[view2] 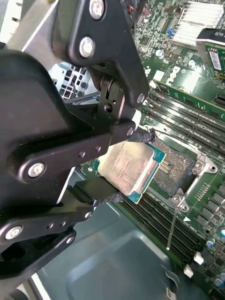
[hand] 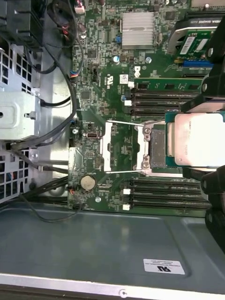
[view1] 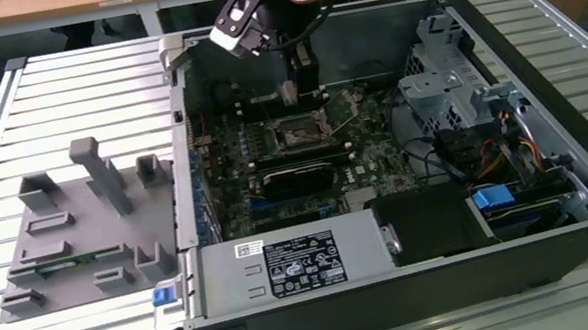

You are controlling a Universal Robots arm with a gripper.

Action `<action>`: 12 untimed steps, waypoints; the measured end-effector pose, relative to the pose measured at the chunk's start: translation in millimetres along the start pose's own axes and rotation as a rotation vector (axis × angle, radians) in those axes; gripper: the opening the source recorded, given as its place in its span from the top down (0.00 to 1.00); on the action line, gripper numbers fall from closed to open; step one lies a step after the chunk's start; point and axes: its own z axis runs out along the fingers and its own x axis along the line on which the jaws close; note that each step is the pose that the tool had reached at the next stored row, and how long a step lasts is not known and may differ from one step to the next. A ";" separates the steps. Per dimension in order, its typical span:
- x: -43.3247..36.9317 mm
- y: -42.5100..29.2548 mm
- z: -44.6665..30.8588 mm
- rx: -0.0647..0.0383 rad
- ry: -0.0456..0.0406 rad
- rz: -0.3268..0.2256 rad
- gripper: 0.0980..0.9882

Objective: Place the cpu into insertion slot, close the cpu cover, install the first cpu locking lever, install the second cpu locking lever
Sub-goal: 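Place the cpu into insertion slot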

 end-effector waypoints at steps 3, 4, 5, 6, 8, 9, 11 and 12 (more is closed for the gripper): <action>0.0 -0.2 2.4 0.000 0.0009 -0.009 0.50; 0.2 -0.2 3.0 0.000 0.0008 -0.010 0.50; 0.4 -0.2 3.6 0.000 0.0008 -0.010 0.50; 0.5 -0.3 4.2 0.000 0.0010 -0.010 0.50; 0.6 -0.5 5.9 0.000 0.0013 -0.010 0.50; 0.9 -0.6 7.3 0.000 0.0010 -0.010 0.50; 1.8 -0.9 10.8 0.001 0.0006 -0.010 0.50; 2.3 -1.0 12.6 0.001 0.0006 -0.010 0.50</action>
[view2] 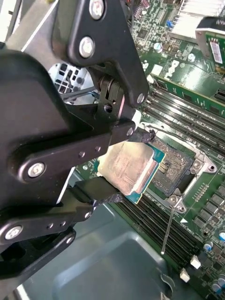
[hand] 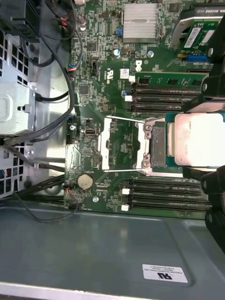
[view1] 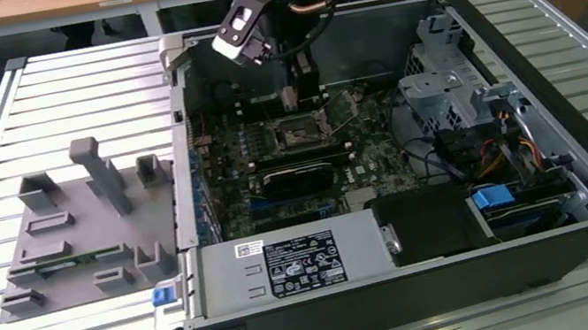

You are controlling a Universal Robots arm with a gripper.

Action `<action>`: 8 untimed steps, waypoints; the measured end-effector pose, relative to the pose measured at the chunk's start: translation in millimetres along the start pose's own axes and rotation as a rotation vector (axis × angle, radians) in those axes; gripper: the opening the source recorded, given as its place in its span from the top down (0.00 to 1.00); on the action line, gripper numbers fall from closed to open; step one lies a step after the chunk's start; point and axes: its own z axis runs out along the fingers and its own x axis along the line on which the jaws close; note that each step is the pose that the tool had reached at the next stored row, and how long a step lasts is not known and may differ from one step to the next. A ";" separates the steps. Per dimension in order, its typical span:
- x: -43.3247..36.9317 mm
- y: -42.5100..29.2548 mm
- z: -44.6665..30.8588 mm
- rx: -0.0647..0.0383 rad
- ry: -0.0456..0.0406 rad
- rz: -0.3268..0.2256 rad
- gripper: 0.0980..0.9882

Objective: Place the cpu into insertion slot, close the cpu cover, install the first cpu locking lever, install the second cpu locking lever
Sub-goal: 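Place the cpu into insertion slot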

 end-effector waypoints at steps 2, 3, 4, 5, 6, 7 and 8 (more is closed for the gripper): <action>1.0 -0.2 3.6 0.001 -0.0001 0.000 0.50; 1.4 -0.4 5.4 0.002 -0.0004 0.000 0.50; 1.8 -0.5 7.2 0.003 -0.0008 0.000 0.50; 2.1 -0.6 8.9 0.004 -0.0009 0.000 0.50; 2.2 -0.6 10.2 0.004 -0.0009 0.000 0.50; 2.2 -0.7 11.2 0.004 -0.0009 0.000 0.50; 2.3 -0.8 12.2 0.005 -0.0009 0.000 0.50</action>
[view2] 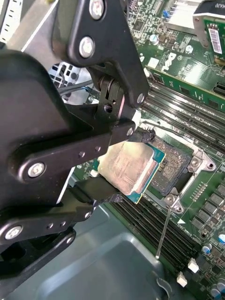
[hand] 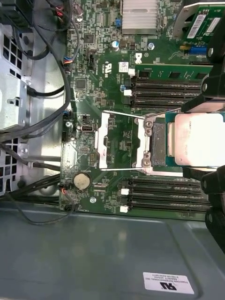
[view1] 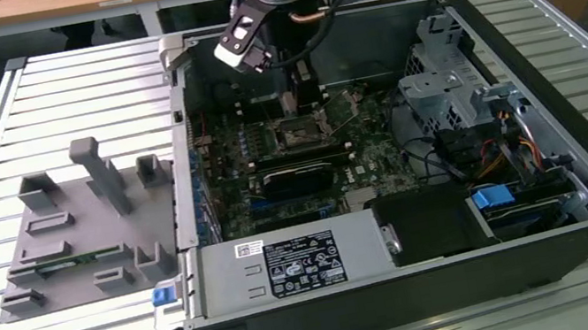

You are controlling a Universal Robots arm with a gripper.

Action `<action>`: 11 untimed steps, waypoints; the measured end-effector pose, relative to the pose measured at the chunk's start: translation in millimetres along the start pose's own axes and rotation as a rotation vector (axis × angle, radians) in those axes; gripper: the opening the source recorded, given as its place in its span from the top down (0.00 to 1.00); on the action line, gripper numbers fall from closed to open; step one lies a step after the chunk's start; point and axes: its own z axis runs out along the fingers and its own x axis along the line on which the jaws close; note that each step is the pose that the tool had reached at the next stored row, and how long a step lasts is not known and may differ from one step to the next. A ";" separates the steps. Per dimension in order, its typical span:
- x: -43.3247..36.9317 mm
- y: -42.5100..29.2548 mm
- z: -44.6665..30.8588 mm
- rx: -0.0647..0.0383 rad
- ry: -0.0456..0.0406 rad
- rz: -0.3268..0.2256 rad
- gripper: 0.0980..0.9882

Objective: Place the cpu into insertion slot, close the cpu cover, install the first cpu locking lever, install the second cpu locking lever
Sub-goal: 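Place the cpu into insertion slot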

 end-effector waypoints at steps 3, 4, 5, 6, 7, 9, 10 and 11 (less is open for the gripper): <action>0.1 -0.1 3.5 0.001 0.0000 0.000 0.50; 0.2 0.0 4.7 0.001 0.0000 0.000 0.50; 0.3 0.0 5.8 0.001 0.0001 0.000 0.50; 0.4 0.1 6.8 0.002 0.0000 0.000 0.50; 0.6 0.3 7.8 0.002 0.0001 0.000 0.50; 1.4 0.8 9.2 0.002 -0.0001 0.000 0.50; 1.7 1.0 10.0 0.003 -0.0001 0.000 0.50; 2.1 1.3 10.7 0.003 -0.0001 0.000 0.50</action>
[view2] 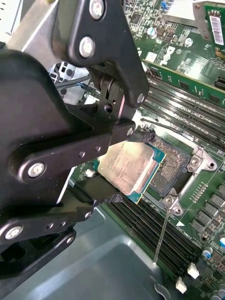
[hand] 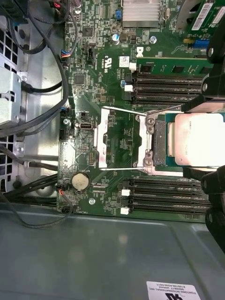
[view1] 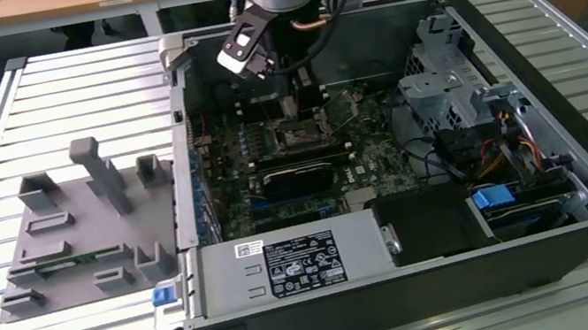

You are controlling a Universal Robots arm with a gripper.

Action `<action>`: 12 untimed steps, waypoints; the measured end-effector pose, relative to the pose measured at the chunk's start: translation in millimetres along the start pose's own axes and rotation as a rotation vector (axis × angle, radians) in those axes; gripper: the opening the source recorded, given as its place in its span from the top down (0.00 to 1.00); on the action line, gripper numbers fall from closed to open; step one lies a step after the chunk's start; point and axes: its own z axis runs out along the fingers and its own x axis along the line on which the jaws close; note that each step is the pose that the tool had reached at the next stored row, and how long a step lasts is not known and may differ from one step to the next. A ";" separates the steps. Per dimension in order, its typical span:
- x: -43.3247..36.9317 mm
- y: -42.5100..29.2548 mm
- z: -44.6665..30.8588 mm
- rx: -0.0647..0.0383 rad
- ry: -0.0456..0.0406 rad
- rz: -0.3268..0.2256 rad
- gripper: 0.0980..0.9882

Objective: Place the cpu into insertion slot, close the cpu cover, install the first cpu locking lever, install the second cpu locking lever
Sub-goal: 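Place the cpu into insertion slot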

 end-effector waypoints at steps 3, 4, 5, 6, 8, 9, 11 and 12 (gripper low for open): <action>0.5 0.4 2.4 0.001 0.0002 0.000 0.50; 0.5 0.4 3.2 0.001 -0.0001 0.000 0.50; 0.8 0.4 4.2 0.001 -0.0003 0.000 0.50; 1.1 0.3 5.4 0.001 -0.0005 0.000 0.50; 2.0 0.3 8.9 0.001 -0.0017 0.000 0.50; 2.3 0.3 10.7 0.001 -0.0020 0.000 0.50; 2.9 0.1 14.5 0.002 -0.0045 0.000 0.50; 3.0 0.0 16.3 0.002 -0.0055 0.000 0.50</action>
